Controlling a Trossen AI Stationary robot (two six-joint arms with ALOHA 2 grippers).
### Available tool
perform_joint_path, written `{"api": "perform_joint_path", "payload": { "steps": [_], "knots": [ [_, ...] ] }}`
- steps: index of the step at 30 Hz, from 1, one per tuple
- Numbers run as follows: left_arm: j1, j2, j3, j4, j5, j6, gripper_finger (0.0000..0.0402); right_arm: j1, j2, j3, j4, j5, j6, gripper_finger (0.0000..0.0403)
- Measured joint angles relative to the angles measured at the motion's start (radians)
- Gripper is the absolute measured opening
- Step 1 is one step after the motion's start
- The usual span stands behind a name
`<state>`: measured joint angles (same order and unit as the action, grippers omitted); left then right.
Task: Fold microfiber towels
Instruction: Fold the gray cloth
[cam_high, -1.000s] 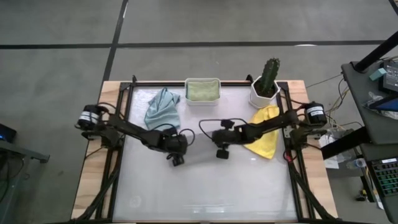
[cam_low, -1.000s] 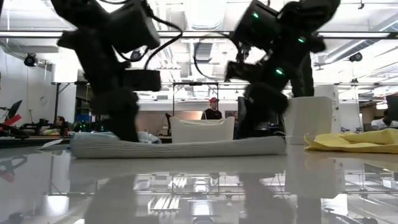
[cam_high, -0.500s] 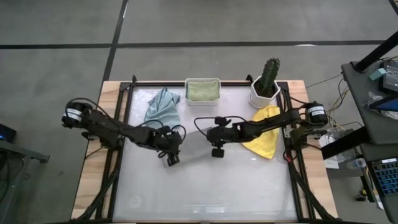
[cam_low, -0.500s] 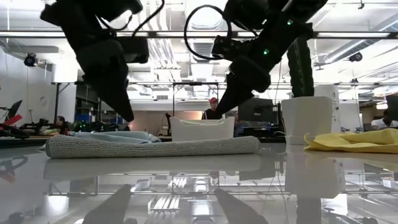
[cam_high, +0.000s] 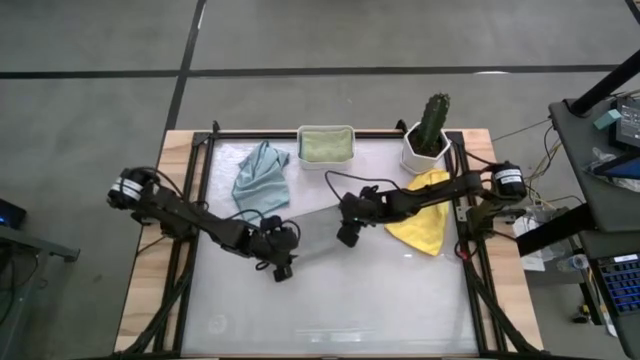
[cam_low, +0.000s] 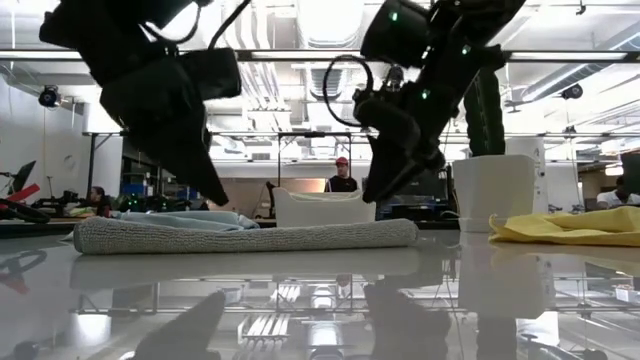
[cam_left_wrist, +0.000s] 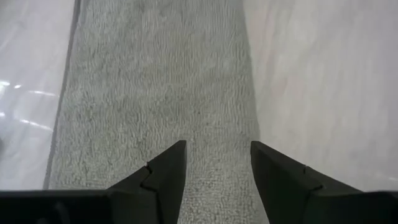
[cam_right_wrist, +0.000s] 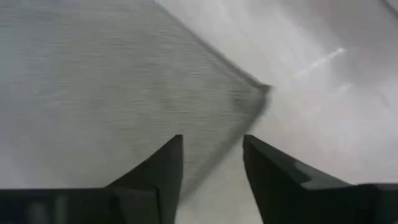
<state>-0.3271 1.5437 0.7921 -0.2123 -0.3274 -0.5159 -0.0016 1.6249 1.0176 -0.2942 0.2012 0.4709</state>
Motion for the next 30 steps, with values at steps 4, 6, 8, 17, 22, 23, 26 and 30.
{"api": "perform_joint_path", "payload": {
  "steps": [4, 6, 8, 17, 22, 23, 26, 30],
  "knots": [
    [0.001, 0.05, 0.0, 0.025, -0.065, -0.001, 0.0163, -0.047, 0.0, -0.007, -0.007, -0.009, -0.01, 0.0203],
    [0.005, 0.071, 0.0, 0.027, -0.097, -0.001, 0.0163, -0.073, 0.0, -0.009, -0.015, -0.063, -0.02, 0.0224],
    [0.006, 0.087, 0.0, 0.026, -0.102, -0.001, 0.0163, -0.102, 0.0, -0.012, -0.015, -0.159, -0.04, 0.024],
    [0.006, 0.152, -0.001, 0.081, -0.109, -0.002, 0.0163, -0.224, 0.0, -0.029, -0.022, -0.502, -0.063, 0.0283],
    [0.006, 0.166, 0.0, 0.107, -0.112, -0.004, 0.0163, -0.244, 0.016, -0.047, -0.03, -0.534, -0.063, 0.0292],
    [0.006, 0.166, 0.0, 0.107, -0.111, -0.004, 0.0163, -0.244, 0.02, -0.051, -0.028, -0.535, -0.063, 0.0292],
    [0.006, 0.166, 0.0, 0.107, -0.111, -0.004, 0.0163, -0.244, 0.031, -0.062, -0.016, -0.542, -0.063, 0.0293],
    [0.006, 0.165, 0.0, 0.106, -0.108, -0.004, 0.0163, -0.243, 0.057, -0.07, 0.028, -0.558, -0.062, 0.0293]
  ]
}}
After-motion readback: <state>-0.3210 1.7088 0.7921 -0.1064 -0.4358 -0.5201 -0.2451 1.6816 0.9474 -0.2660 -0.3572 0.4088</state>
